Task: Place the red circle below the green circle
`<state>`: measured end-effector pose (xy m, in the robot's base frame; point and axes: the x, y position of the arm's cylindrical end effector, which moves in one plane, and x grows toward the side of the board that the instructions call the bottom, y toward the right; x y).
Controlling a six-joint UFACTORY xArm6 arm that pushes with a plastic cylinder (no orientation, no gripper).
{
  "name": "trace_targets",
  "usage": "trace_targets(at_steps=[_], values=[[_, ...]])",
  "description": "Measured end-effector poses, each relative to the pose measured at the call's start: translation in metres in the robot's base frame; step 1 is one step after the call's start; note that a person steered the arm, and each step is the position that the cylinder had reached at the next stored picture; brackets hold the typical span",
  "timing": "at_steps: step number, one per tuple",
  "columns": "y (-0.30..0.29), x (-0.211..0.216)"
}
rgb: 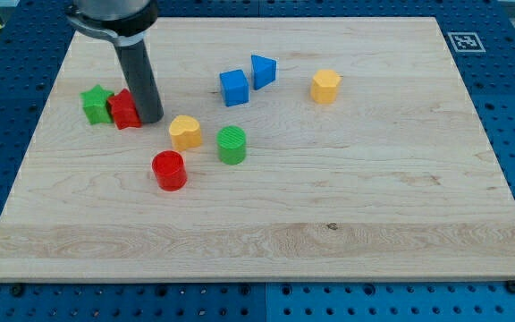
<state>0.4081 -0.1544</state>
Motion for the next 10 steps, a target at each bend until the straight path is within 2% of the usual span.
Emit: trace_targets(at_steps=[3, 6, 10], values=[[0.011, 0.014], [0.011, 0.092], [0.053, 0.118]])
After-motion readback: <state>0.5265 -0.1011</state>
